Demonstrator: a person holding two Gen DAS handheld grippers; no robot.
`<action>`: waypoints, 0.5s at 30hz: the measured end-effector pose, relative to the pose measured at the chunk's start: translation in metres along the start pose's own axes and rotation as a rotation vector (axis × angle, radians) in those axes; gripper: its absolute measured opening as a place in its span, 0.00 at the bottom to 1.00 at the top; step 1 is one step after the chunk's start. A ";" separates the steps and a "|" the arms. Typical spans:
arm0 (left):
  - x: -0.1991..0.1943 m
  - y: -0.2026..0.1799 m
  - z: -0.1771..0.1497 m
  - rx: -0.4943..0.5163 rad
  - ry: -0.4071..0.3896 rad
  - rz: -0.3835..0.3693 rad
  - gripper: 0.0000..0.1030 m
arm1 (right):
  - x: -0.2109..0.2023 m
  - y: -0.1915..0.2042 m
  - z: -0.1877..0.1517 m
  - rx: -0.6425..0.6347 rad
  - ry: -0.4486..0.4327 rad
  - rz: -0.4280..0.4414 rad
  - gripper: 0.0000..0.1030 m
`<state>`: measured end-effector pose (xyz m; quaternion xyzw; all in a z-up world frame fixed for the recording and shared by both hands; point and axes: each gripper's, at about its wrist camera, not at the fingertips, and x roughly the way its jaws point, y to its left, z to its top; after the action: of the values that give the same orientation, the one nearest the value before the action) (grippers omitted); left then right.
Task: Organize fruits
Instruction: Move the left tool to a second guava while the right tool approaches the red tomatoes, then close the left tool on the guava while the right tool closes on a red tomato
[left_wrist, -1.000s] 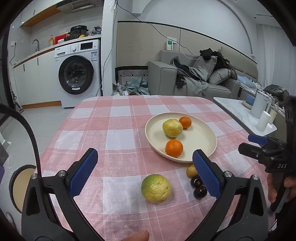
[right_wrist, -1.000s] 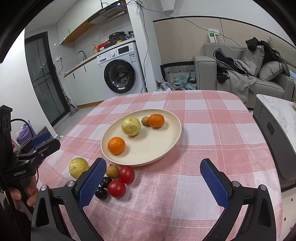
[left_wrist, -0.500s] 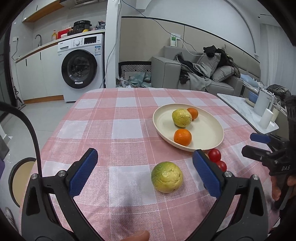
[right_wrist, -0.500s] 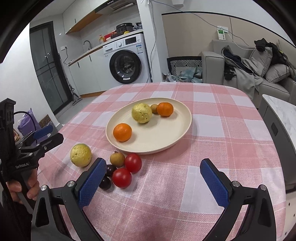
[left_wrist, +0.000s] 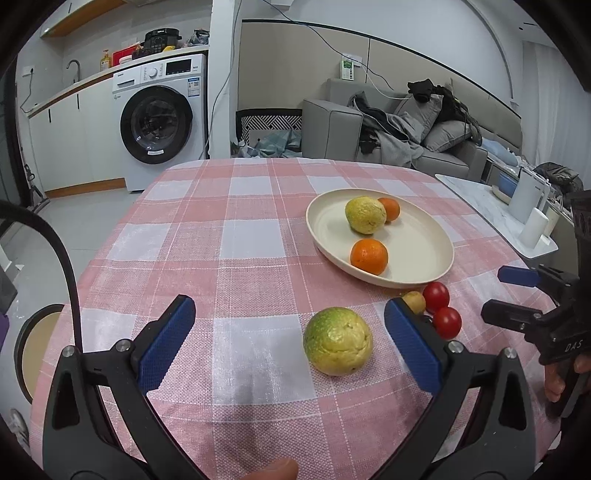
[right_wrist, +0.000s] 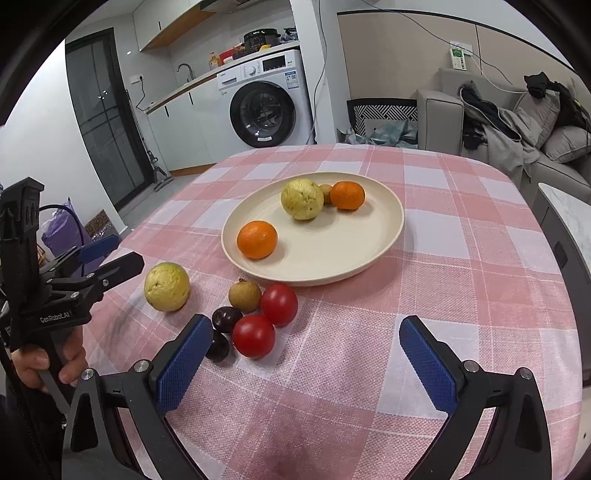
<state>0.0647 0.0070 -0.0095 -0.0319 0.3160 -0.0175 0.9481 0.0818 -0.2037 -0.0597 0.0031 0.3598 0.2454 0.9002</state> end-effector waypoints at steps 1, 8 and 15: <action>0.002 -0.001 0.000 0.003 0.006 -0.002 0.99 | 0.002 0.000 -0.001 0.001 0.011 0.008 1.00; 0.012 -0.006 -0.006 0.027 0.041 -0.001 0.99 | 0.015 0.005 -0.006 0.001 0.067 0.044 0.87; 0.020 -0.011 -0.008 0.045 0.067 -0.009 0.99 | 0.023 0.012 -0.010 -0.016 0.106 0.057 0.75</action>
<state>0.0757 -0.0058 -0.0265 -0.0113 0.3468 -0.0298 0.9374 0.0839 -0.1844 -0.0798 -0.0068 0.4049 0.2735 0.8725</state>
